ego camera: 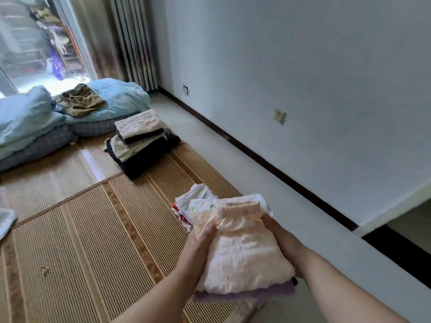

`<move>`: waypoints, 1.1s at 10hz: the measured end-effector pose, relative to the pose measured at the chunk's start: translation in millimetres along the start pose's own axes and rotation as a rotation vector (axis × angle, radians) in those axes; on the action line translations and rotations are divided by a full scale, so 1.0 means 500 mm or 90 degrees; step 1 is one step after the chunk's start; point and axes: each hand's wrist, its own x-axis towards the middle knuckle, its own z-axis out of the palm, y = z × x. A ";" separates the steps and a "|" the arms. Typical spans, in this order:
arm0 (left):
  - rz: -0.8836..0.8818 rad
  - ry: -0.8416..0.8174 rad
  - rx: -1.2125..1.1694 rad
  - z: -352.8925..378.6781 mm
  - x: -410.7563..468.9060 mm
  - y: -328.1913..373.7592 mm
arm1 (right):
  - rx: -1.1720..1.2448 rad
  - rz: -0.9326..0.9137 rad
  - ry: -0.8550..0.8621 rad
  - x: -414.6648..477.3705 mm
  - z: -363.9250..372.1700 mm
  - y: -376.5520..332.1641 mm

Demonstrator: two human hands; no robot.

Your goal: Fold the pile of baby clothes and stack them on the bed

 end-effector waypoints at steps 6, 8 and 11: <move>-0.030 0.473 -0.078 -0.135 0.449 -0.369 | -0.207 0.164 -0.210 0.765 -0.176 0.085; -0.040 0.538 -0.031 -0.203 0.509 -0.479 | -0.447 0.089 -0.188 0.855 -0.192 0.132; -0.207 0.610 0.269 -0.132 0.436 -0.348 | -0.699 -0.065 -0.104 0.736 -0.186 0.041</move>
